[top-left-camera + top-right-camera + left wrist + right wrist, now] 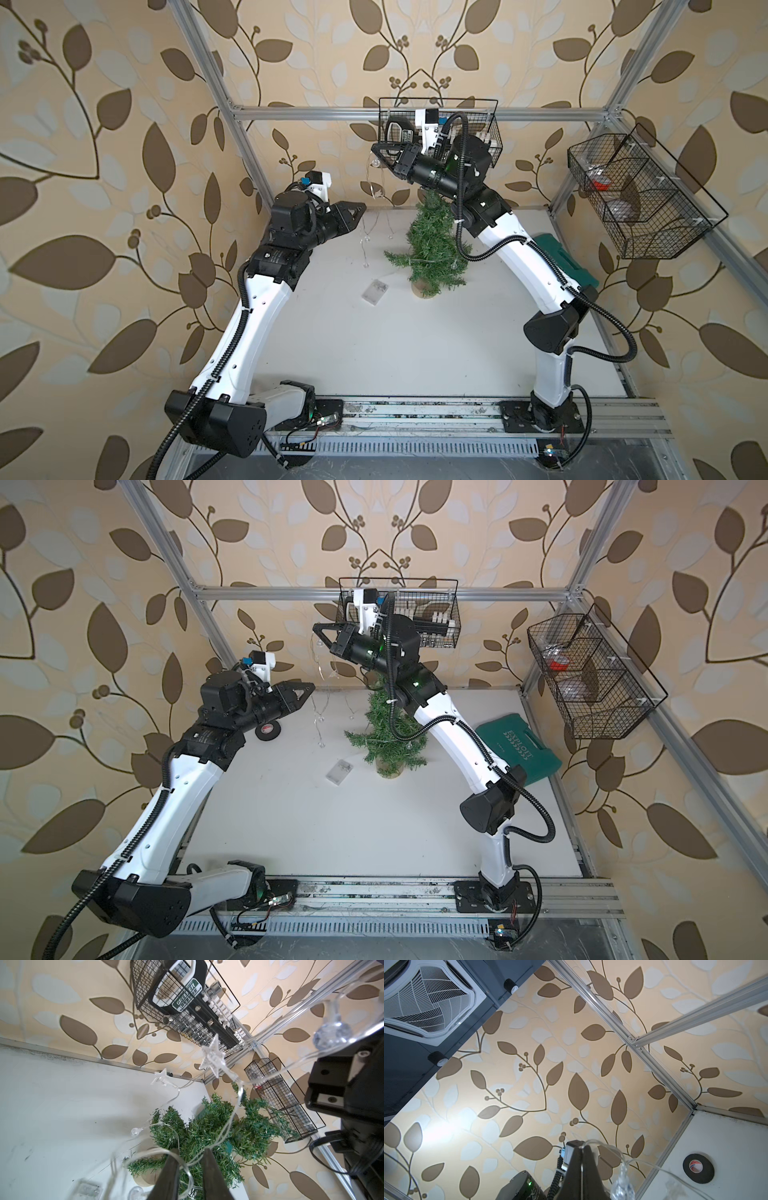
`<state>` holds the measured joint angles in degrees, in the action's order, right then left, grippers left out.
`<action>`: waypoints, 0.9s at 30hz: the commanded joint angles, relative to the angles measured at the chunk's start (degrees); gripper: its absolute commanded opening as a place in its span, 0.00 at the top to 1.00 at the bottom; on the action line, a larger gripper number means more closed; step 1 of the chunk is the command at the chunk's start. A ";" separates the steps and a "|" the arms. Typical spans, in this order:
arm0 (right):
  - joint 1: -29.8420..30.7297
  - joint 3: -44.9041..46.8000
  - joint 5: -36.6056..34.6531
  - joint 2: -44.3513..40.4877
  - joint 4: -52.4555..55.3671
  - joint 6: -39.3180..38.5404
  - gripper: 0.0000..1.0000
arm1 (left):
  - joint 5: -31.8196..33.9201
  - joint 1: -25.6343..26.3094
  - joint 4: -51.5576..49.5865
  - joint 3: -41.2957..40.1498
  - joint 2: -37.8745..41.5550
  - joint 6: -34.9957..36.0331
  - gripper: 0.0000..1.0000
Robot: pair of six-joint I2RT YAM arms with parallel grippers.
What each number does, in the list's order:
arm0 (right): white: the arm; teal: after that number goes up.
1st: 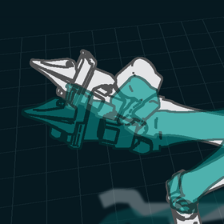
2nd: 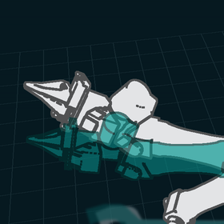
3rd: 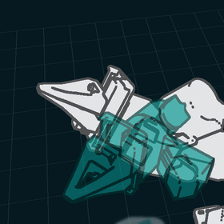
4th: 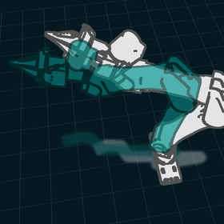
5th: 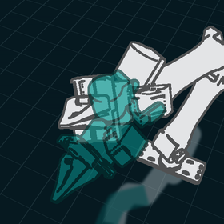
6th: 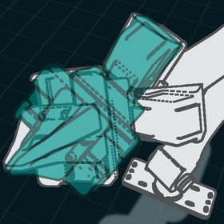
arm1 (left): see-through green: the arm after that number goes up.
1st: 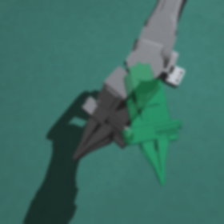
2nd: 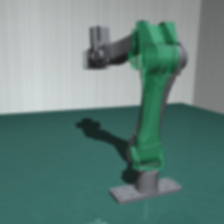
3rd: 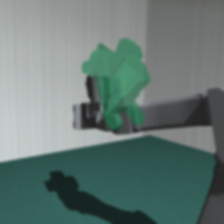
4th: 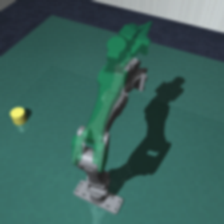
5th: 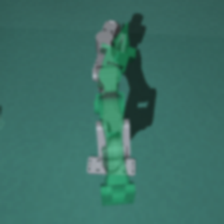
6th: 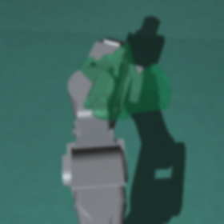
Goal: Remove string lights from the small christmas tree
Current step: Remove the light string from the Christmas tree.
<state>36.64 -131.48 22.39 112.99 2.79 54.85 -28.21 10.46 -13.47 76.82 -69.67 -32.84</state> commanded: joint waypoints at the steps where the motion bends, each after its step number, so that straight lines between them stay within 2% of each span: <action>1: 0.44 2.21 1.07 -3.15 -0.20 0.30 1.00 | -4.08 1.92 13.64 -1.23 -0.51 3.96 0.74; 5: 0.80 4.10 1.07 -4.48 -0.15 0.17 1.00 | -3.61 4.61 21.61 -4.62 -1.68 8.68 0.64; 8: 0.97 4.79 1.12 -4.95 -0.06 0.17 1.00 | -3.80 5.34 21.66 -3.33 -3.95 11.32 0.57; 14: 1.31 5.40 1.10 -5.50 -0.06 0.08 1.00 | -1.60 6.24 23.41 -1.43 -7.95 14.22 0.49; 27: 1.41 6.30 1.69 -5.93 0.09 -0.12 1.00 | 4.17 6.33 26.62 1.49 -12.51 17.81 0.45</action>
<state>37.67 -126.21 23.03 109.14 3.49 54.85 -25.50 16.21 8.95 75.59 -82.61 -17.50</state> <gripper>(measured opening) 0.047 0.548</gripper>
